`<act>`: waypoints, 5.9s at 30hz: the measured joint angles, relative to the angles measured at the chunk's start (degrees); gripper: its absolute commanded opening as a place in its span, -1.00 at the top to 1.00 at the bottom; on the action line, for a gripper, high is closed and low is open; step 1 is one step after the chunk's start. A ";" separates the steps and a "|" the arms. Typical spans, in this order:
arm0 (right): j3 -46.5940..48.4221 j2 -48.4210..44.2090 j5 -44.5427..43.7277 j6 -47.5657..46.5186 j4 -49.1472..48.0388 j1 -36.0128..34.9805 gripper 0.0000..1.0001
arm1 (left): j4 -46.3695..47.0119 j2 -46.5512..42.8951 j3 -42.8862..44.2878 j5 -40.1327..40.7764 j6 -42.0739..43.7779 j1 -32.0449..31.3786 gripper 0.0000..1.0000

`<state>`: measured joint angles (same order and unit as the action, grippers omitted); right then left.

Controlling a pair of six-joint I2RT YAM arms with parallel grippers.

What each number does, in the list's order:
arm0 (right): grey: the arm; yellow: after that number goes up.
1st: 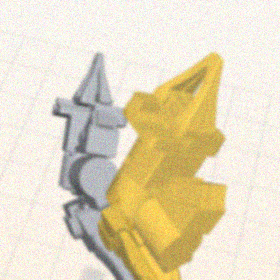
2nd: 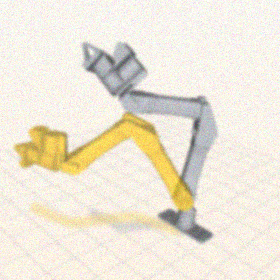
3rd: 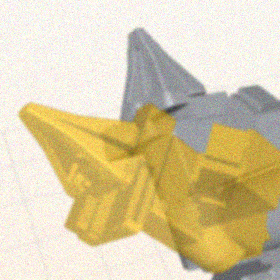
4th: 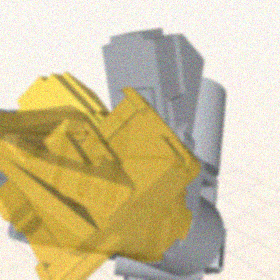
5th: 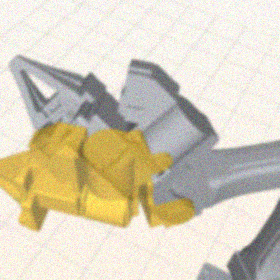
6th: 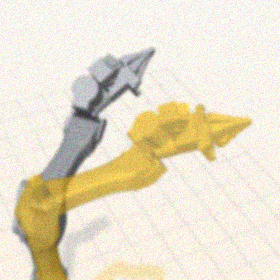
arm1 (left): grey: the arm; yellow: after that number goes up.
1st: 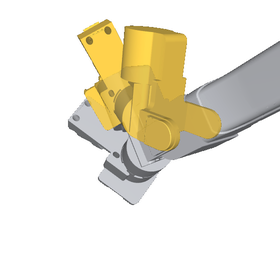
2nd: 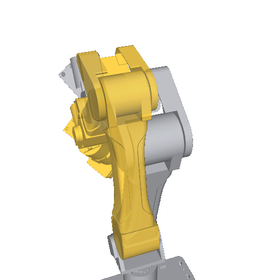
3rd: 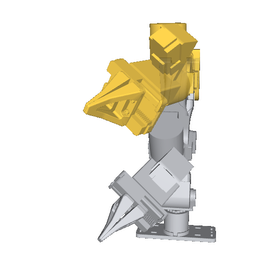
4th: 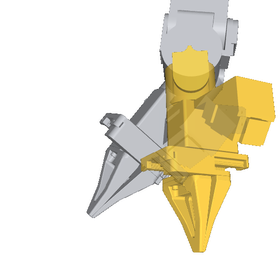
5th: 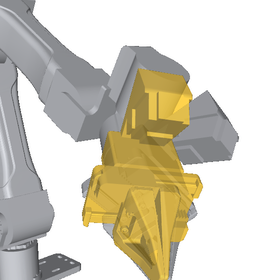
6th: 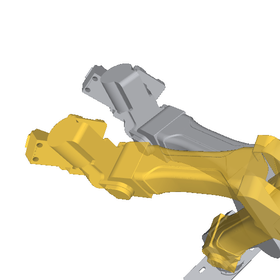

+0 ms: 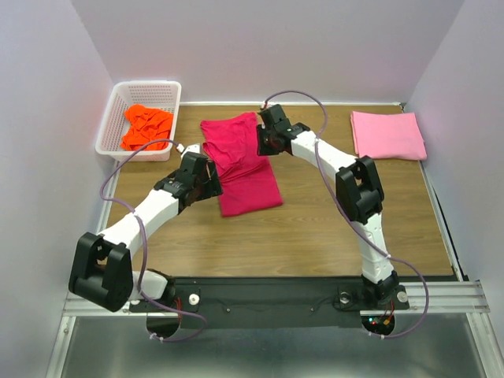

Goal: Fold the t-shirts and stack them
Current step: Fold the tshirt

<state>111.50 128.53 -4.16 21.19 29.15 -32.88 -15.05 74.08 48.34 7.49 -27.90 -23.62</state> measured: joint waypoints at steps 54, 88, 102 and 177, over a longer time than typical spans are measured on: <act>-25.24 -24.76 0.90 1.51 0.11 0.85 0.35 | 1.66 33.90 23.21 -0.55 5.31 -0.07 0.52; -39.34 -31.12 1.49 4.31 -0.26 0.85 0.35 | 1.97 29.94 21.00 5.03 2.54 -3.52 -0.25; -41.94 -32.02 1.57 4.59 -0.66 0.85 0.34 | 2.40 35.60 24.59 5.57 1.84 -3.76 -0.18; -56.61 -16.09 52.72 14.21 -57.88 14.16 0.60 | 29.81 -0.33 -22.16 -12.44 -15.67 -0.13 0.32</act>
<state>54.89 112.44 48.56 35.40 -28.73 -18.72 14.76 73.76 26.17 -4.95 -43.57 -23.75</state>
